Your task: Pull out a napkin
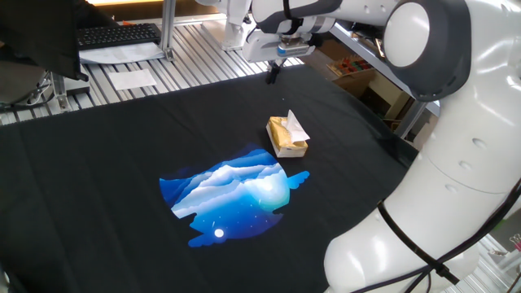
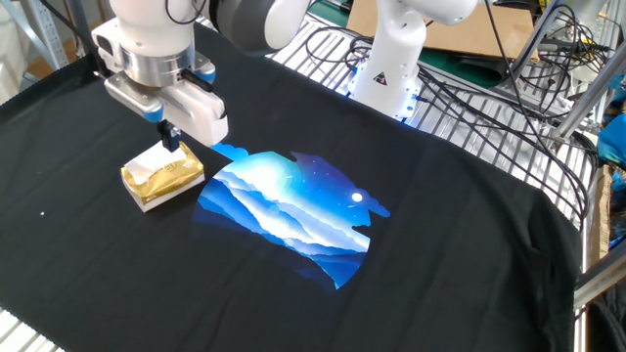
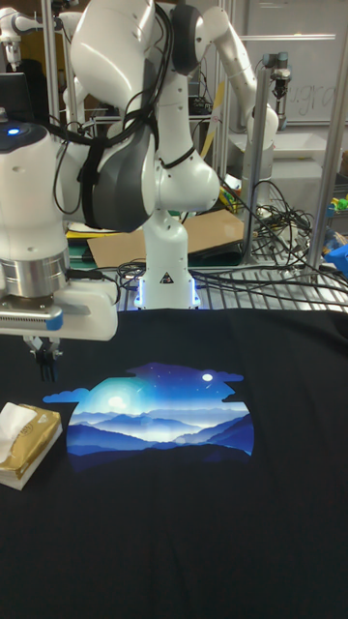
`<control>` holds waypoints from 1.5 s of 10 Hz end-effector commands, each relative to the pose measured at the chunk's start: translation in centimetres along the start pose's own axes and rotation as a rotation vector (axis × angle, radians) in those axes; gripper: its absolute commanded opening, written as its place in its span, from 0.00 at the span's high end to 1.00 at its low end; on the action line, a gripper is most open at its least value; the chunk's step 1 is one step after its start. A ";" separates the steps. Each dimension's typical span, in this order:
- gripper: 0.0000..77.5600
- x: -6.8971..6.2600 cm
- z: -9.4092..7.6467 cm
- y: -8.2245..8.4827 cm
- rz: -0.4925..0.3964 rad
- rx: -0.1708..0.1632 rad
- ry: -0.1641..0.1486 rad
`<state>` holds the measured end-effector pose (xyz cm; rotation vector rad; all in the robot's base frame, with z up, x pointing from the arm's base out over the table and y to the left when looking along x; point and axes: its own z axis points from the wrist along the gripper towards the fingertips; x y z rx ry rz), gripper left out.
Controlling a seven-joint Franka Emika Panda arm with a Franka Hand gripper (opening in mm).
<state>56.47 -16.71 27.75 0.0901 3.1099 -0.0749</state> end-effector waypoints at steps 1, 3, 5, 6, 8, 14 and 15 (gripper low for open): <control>1.00 -0.1 -0.1 0.2 0.001 0.005 -0.004; 1.00 -0.3 0.0 0.8 -0.001 0.043 -0.002; 1.00 -0.3 0.0 0.8 0.007 0.070 0.054; 1.00 -0.3 0.0 0.8 0.010 0.063 0.093; 1.00 -0.3 0.0 0.8 0.101 0.046 0.103; 1.00 -0.3 0.0 0.8 0.242 -0.014 0.126; 1.00 -0.6 0.0 0.7 0.246 -0.022 0.087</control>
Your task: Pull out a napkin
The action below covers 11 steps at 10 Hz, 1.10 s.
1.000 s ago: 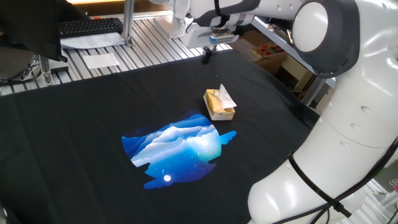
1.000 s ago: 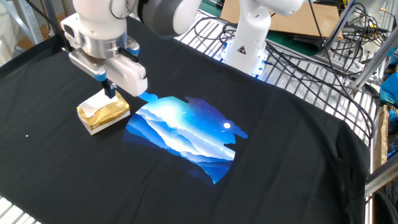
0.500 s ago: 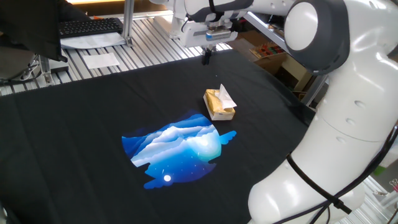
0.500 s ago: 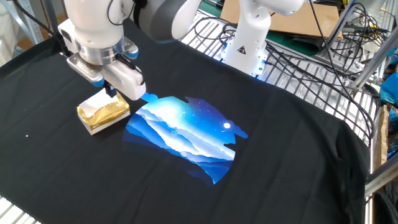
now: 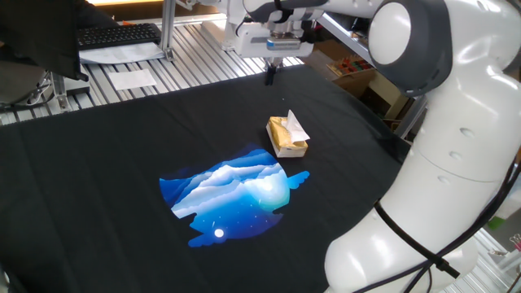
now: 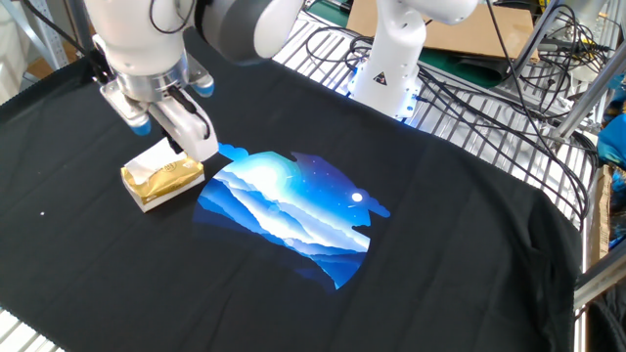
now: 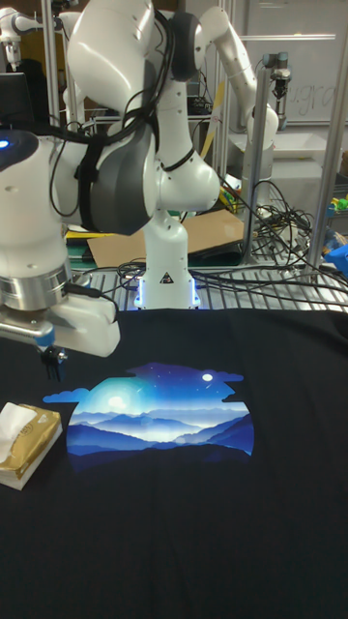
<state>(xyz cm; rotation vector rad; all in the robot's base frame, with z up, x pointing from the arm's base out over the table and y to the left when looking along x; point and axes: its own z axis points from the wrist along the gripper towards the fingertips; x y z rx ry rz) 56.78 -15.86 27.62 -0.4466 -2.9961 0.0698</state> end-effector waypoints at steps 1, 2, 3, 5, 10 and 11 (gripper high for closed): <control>1.00 -1.7 -0.1 -0.3 0.021 -0.051 -0.092; 1.00 -2.2 -0.1 -0.5 0.020 -0.053 -0.100; 1.00 -3.7 0.6 -1.5 0.019 -0.070 -0.131; 1.00 -5.6 2.2 -4.0 -0.037 -0.067 -0.142; 1.00 -8.8 2.4 -12.7 -0.143 -0.031 -0.118; 1.00 -9.0 2.9 -14.1 -0.136 -0.021 -0.116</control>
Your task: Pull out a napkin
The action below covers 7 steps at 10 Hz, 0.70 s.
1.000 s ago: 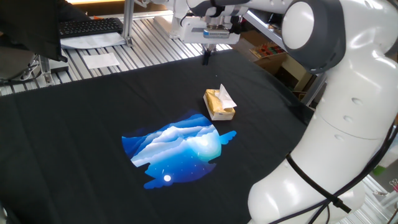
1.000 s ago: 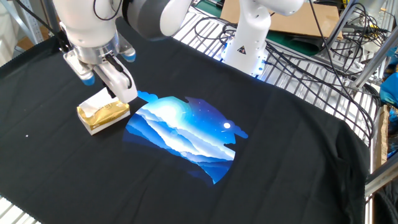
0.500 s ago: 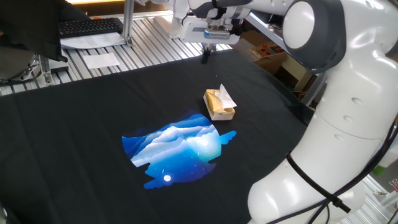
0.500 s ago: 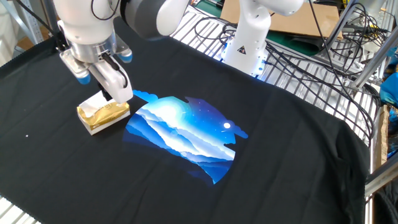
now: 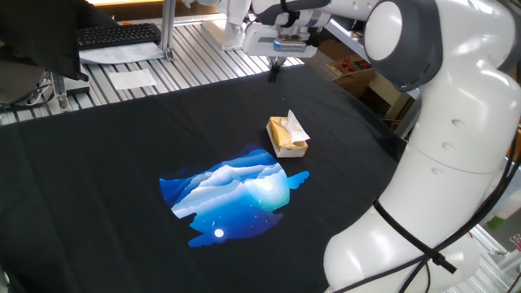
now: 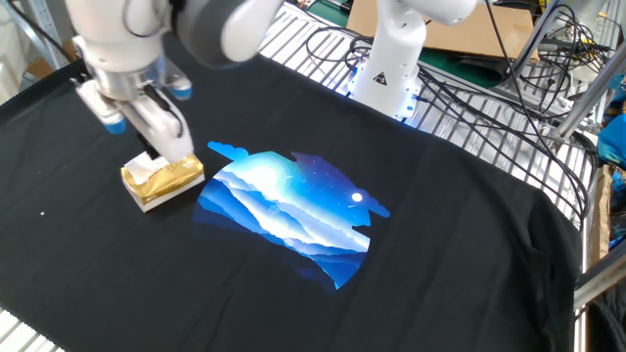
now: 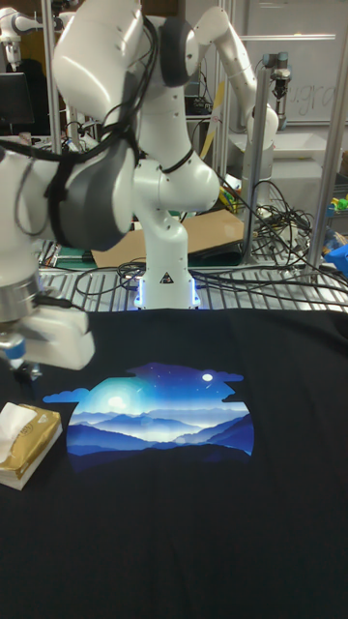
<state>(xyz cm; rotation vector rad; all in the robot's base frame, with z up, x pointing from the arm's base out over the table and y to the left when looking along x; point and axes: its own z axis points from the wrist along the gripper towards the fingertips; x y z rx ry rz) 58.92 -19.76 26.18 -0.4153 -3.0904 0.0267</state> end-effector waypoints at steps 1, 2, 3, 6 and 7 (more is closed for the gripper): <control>1.00 -5.2 1.9 -12.2 -0.111 0.027 -0.014; 1.00 -5.1 2.1 -13.1 -0.121 0.046 -0.006; 1.00 -4.8 2.4 -14.0 -0.133 0.081 -0.010; 1.00 -4.6 2.5 -14.1 -0.135 0.063 -0.007; 1.00 -4.6 2.4 -12.8 -0.122 0.049 -0.006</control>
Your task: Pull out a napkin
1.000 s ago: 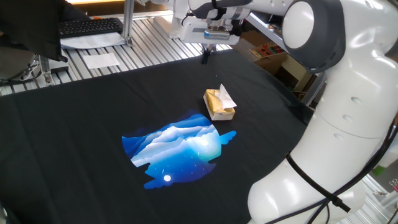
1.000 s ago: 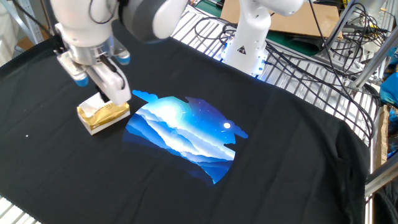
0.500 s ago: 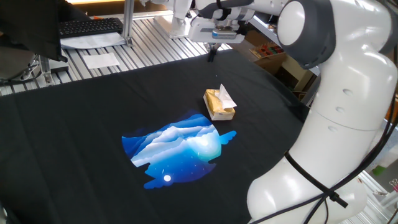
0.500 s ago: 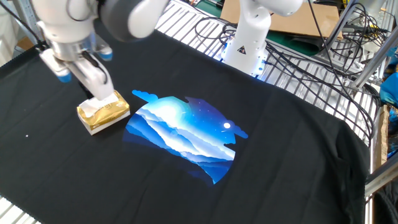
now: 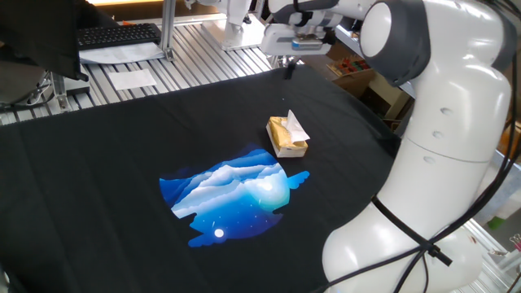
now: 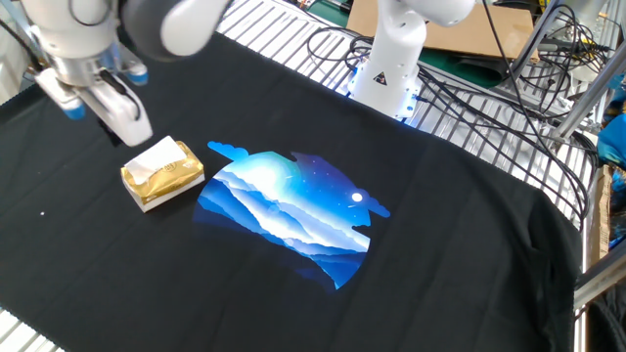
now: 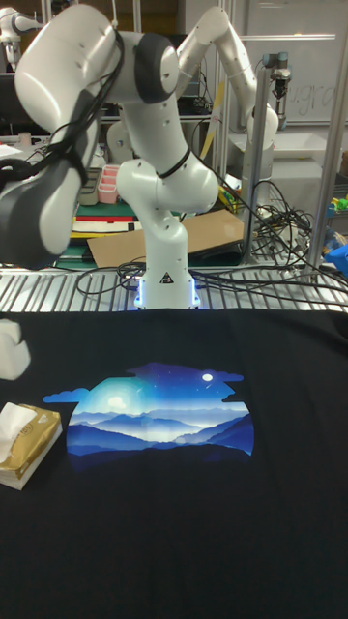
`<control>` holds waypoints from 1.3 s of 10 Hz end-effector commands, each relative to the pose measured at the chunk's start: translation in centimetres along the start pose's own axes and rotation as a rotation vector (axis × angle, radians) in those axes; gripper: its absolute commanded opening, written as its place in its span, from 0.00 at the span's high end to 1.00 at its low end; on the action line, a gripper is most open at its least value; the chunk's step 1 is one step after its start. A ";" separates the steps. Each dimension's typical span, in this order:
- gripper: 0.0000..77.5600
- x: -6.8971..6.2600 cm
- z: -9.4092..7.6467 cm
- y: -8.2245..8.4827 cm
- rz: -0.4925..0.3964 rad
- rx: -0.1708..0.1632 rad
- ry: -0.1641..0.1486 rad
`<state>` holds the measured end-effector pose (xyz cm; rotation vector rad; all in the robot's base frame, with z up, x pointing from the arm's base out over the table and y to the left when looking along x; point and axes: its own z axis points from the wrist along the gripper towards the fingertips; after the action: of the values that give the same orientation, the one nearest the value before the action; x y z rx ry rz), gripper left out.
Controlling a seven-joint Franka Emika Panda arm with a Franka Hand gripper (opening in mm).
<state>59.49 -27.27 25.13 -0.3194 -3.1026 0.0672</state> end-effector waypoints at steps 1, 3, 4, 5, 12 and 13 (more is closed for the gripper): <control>1.00 -1.7 1.4 -5.8 -0.054 0.023 -0.002; 1.00 -1.7 1.4 -5.8 -0.059 -0.038 0.017; 1.00 -1.7 1.4 -5.8 -0.032 -0.020 0.013; 1.00 -1.7 1.4 -5.8 -0.008 -0.014 0.031; 1.00 -1.6 1.4 -5.8 -0.014 -0.040 -0.051; 1.00 -0.6 2.0 -6.0 -0.005 -0.050 -0.058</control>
<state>59.75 -33.25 23.67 -0.3015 -3.1569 0.0096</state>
